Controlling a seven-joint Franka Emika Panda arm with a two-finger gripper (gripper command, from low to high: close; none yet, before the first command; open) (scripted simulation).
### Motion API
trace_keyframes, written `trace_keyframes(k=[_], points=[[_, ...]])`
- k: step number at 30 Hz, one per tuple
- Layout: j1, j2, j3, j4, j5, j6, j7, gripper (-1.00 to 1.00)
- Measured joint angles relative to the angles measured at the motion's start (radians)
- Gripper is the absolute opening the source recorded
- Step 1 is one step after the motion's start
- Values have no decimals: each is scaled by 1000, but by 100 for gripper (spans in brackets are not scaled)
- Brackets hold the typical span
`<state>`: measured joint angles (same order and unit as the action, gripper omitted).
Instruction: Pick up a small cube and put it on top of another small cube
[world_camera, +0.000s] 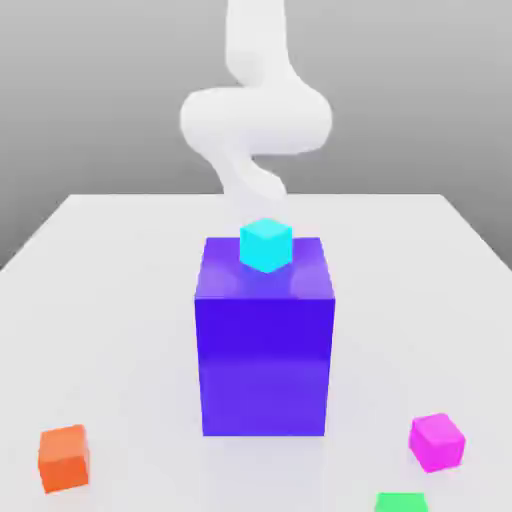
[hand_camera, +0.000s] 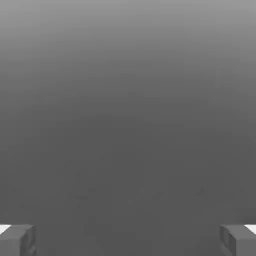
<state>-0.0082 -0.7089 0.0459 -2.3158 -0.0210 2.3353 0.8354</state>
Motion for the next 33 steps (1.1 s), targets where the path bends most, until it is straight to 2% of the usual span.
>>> trace_keyframes(k=[10,18,27,31,32,33], points=[[-17,368,176,-64,-105,143,157,0],[26,659,267,-113,-200,254,290,0],[121,971,306,-166,-227,394,380,0],[195,1117,219,-137,-322,498,456,0],[217,1144,194,-131,-335,520,466,-100],[217,1144,194,-131,-335,520,466,-100]])
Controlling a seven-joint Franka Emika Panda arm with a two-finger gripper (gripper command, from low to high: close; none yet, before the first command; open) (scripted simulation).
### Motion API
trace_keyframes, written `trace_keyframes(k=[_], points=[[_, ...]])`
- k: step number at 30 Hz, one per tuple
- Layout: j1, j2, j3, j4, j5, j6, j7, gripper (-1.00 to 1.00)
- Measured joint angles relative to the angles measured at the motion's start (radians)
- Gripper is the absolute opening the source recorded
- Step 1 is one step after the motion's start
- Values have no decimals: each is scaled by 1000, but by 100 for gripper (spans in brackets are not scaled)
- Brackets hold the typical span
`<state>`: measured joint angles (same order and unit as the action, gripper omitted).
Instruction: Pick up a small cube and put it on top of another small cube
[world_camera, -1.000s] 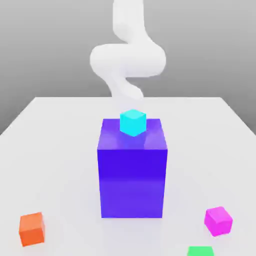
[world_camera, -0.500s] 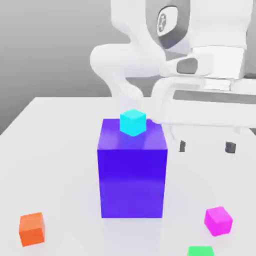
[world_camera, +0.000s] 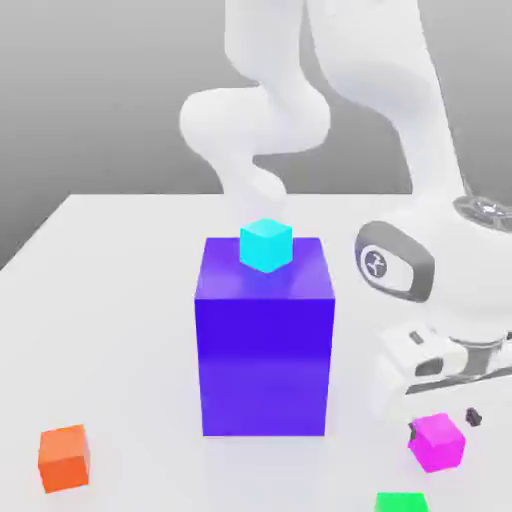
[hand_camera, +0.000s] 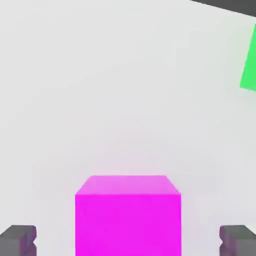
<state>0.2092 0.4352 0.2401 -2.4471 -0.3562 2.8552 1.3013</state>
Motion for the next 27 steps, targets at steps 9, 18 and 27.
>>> trace_keyframes(k=[9,18,27], points=[[-45,-87,60,-22,66,-62,-49,-100],[-120,-144,16,157,221,-287,69,-100],[-116,-11,-54,243,206,-236,169,100]])
